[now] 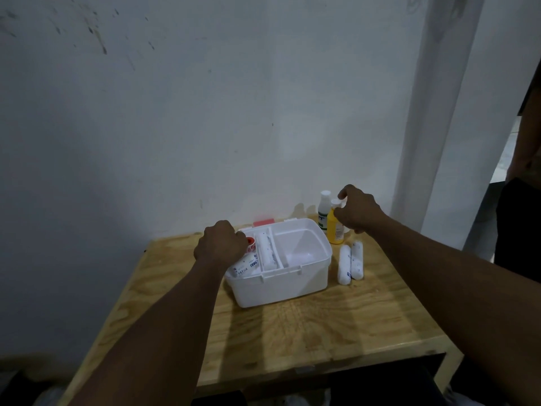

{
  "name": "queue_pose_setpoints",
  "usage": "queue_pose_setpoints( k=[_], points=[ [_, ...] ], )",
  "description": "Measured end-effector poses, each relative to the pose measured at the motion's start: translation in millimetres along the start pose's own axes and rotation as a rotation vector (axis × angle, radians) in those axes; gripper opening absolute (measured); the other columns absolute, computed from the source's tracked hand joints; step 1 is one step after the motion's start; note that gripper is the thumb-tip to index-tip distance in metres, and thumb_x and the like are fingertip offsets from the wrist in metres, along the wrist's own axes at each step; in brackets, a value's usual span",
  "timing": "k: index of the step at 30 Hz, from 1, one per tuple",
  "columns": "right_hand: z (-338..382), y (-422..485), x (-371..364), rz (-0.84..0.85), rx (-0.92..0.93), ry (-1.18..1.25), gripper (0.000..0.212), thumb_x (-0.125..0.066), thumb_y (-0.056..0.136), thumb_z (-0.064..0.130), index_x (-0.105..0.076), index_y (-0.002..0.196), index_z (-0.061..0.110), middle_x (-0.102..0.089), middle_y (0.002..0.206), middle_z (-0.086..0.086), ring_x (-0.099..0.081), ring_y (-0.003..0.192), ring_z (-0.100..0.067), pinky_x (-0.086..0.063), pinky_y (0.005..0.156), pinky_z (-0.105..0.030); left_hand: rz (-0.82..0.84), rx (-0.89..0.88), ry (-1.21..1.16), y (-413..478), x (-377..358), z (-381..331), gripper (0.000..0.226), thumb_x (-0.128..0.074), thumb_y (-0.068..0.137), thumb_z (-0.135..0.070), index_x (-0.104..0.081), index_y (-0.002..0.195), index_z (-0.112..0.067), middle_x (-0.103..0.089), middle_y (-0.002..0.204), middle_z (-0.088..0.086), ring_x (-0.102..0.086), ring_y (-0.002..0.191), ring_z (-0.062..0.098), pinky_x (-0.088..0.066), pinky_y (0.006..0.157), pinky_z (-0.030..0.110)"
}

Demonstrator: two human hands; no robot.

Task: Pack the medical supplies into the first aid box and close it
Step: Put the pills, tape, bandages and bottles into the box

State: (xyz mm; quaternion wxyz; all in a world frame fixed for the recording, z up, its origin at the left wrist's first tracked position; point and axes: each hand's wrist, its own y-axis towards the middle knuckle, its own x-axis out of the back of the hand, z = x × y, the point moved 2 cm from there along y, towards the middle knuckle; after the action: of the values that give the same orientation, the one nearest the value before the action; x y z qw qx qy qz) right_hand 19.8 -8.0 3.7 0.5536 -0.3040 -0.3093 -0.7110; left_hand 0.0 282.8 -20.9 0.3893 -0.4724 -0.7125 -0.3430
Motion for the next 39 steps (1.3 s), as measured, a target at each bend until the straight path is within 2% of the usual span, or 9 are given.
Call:
queue_pose_setpoints(
  k=[4, 10, 14, 17, 19, 23, 30, 35, 39],
  points=[
    [0.0, 9.9, -10.3, 0.039, 0.039, -0.113, 0.059, -0.062, 0.084, 0.021, -0.042, 0.139, 0.017, -0.056, 0.128, -0.016, -0.059, 0.109, -0.037, -0.056, 0.086, -0.048, -0.018, 0.009, -0.092, -3.9, -2.1, 4.0, 0.033, -0.054, 0.091, -0.036, -0.067, 0.116, -0.019, -0.069, 0.118, 0.008, -0.065, 0.105, 0.031, -0.054, 0.087, 0.039],
    [0.4, 19.0, -21.8, -0.011, 0.128, -0.238, 0.037, -0.066, 0.082, 0.018, -0.055, 0.115, 0.008, -0.061, 0.117, -0.019, -0.059, 0.105, -0.038, -0.049, 0.082, -0.039, -0.032, 0.045, -0.154, -7.6, -7.2, 11.3, 0.035, -0.048, 0.095, -0.032, -0.067, 0.121, -0.02, -0.068, 0.124, 0.008, -0.063, 0.111, 0.032, -0.049, 0.086, 0.036],
    [10.5, 16.8, -7.0, -0.204, 0.169, -0.23, 0.028, -0.06, 0.085, 0.024, -0.059, 0.108, 0.009, -0.061, 0.113, -0.017, -0.061, 0.1, -0.04, -0.049, 0.081, -0.04, -0.029, 0.073, -0.198, -6.2, -9.1, 12.9, 0.034, -0.045, 0.097, -0.029, -0.068, 0.119, -0.017, -0.068, 0.122, 0.01, -0.061, 0.102, 0.03, -0.045, 0.082, 0.033],
    [39.9, 9.0, 16.7, -0.417, 0.315, -0.125, 0.027, -0.055, 0.09, 0.028, -0.058, 0.112, 0.011, -0.057, 0.112, -0.016, -0.06, 0.097, -0.04, -0.046, 0.081, -0.041, -0.036, 0.079, -0.2, -6.7, -9.7, 11.7, 0.033, -0.044, 0.098, -0.028, -0.069, 0.116, -0.014, -0.069, 0.115, 0.01, -0.053, 0.088, 0.024, -0.041, 0.076, 0.032],
    [65.2, 2.4, 28.2, -0.471, 0.421, -0.048, 0.027, -0.056, 0.091, 0.027, -0.06, 0.112, 0.012, -0.058, 0.111, -0.015, -0.06, 0.096, -0.036, -0.046, 0.082, -0.039, -0.037, 0.088, -0.198, -6.0, -10.1, 11.3, 0.033, -0.044, 0.098, -0.028, -0.069, 0.114, -0.014, -0.069, 0.113, 0.01, -0.053, 0.088, 0.023, -0.041, 0.076, 0.033],
    [94.7, -9.6, 17.3, -0.295, 0.498, 0.04, 0.024, -0.064, 0.086, 0.028, -0.068, 0.104, 0.012, -0.067, 0.106, -0.013, -0.063, 0.1, -0.032, -0.052, 0.084, -0.04, -0.031, 0.095, -0.202, -5.0, -9.9, 11.9, 0.031, -0.044, 0.098, -0.029, -0.069, 0.111, -0.016, -0.068, 0.107, 0.008, -0.055, 0.088, 0.025, -0.043, 0.077, 0.034],
    [85.1, -26.4, -39.1, 0.065, 0.45, -0.12, 0.021, -0.066, 0.081, 0.018, -0.07, 0.101, 0.014, -0.067, 0.114, -0.009, -0.062, 0.104, -0.027, -0.048, 0.085, -0.033, -0.029, 0.088, -0.207, -7.3, -7.1, 12.8, 0.029, -0.046, 0.098, -0.026, -0.07, 0.109, -0.014, -0.06, 0.095, 0.004, -0.054, 0.085, 0.024, -0.041, 0.074, 0.033],
    [79.9, -30.4, -56.8, 0.141, 0.415, -0.135, 0.026, -0.065, 0.083, 0.012, -0.066, 0.109, 0.014, -0.063, 0.118, -0.009, -0.058, 0.105, -0.025, -0.045, 0.077, -0.03, -0.026, 0.085, -0.217, -4.2, -9.0, 15.2, 0.03, -0.046, 0.097, -0.028, -0.07, 0.11, -0.016, -0.07, 0.11, 0.009, -0.057, 0.087, 0.026, -0.044, 0.075, 0.033],
    [86.3, -30.9, -62.3, 0.142, 0.416, -0.131, 0.028, -0.066, 0.084, 0.013, -0.062, 0.112, 0.012, -0.062, 0.117, -0.01, -0.052, 0.094, -0.02, -0.043, 0.074, -0.03, -0.02, 0.086, -0.218, -3.8, -9.7, 16.0, 0.03, -0.047, 0.097, -0.027, -0.07, 0.111, -0.016, -0.07, 0.111, 0.009, -0.057, 0.087, 0.025, -0.044, 0.075, 0.033]
  ],
)
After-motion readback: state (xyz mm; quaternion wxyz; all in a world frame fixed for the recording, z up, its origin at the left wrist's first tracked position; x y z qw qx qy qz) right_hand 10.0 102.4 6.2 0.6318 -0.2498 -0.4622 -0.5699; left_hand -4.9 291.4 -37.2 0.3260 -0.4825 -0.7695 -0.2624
